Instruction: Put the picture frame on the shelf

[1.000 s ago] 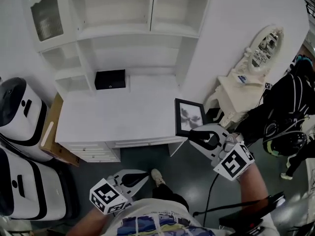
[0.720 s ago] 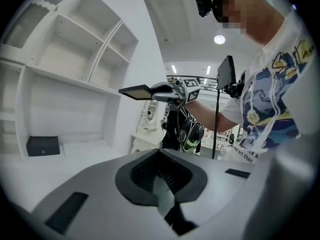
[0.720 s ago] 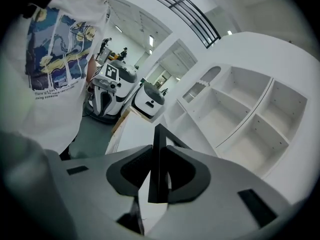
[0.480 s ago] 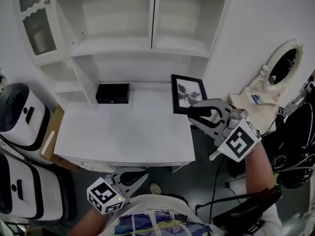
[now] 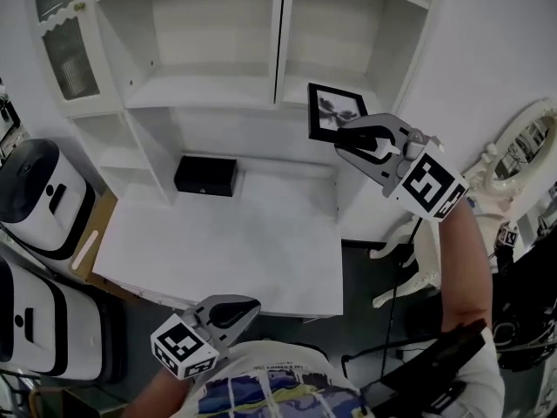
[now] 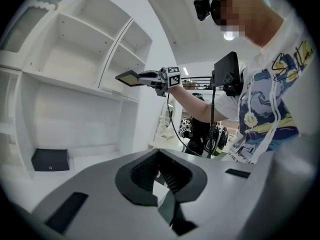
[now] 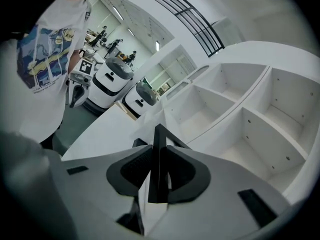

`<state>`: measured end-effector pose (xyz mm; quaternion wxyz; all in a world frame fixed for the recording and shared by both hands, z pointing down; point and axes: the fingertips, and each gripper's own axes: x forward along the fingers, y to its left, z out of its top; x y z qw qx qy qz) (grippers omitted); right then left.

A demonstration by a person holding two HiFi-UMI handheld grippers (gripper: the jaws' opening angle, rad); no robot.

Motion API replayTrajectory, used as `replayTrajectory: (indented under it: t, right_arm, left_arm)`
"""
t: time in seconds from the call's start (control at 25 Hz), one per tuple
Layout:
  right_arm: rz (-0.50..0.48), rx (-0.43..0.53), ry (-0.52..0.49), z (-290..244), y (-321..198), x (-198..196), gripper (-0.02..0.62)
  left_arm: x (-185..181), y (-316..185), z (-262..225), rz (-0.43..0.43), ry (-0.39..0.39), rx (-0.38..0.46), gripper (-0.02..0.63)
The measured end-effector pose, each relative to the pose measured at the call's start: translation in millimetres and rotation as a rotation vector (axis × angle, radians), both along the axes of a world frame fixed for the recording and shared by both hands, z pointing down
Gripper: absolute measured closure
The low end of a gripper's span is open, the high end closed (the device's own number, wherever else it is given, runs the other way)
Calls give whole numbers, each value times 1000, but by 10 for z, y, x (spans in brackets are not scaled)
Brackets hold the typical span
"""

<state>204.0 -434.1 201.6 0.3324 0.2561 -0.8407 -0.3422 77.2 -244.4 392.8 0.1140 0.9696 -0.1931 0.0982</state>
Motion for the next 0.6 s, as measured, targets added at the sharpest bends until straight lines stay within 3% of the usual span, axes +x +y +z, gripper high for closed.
replayTrajectory:
  t: [0.6]
  right_arm:
    - [3, -71, 45, 115, -1302, -49, 491]
  left_arm:
    - [-183, -280, 89, -166, -6, -33, 594]
